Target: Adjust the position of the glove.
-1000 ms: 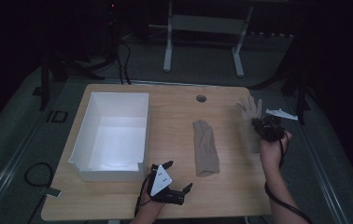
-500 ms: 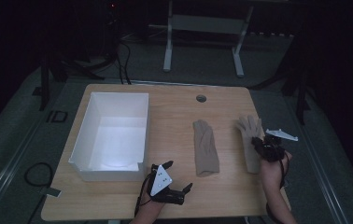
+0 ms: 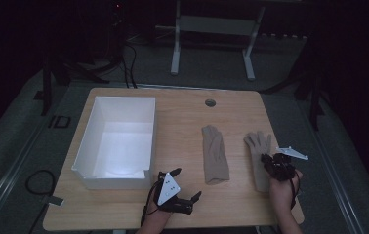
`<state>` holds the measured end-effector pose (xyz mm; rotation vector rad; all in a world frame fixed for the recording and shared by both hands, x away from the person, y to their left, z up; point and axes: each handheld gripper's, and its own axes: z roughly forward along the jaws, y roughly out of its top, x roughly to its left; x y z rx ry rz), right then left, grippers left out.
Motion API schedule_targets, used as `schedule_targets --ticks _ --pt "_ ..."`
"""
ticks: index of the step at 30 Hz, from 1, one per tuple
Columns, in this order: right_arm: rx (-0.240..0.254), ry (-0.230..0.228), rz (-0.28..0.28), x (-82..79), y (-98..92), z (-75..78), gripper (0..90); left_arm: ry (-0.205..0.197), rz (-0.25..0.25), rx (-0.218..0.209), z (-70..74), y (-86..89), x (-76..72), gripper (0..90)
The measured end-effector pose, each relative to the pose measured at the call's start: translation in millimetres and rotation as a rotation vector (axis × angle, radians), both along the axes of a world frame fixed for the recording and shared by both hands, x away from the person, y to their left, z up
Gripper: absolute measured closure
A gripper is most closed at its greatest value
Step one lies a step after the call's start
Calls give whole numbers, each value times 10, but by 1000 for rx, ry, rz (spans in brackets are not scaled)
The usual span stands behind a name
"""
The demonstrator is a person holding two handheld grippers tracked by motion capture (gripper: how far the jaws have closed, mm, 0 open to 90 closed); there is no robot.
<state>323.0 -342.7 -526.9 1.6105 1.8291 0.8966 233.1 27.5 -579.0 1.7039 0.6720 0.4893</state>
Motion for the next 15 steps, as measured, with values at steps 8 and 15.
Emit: schedule_targets --ticks 8,15 --pt "-48 67 13 2 1 -236 795 0 -2 0 0 0 1 4" --pt "-37 73 23 17 -15 -231 730 -1 -3 0 0 0 0 3"
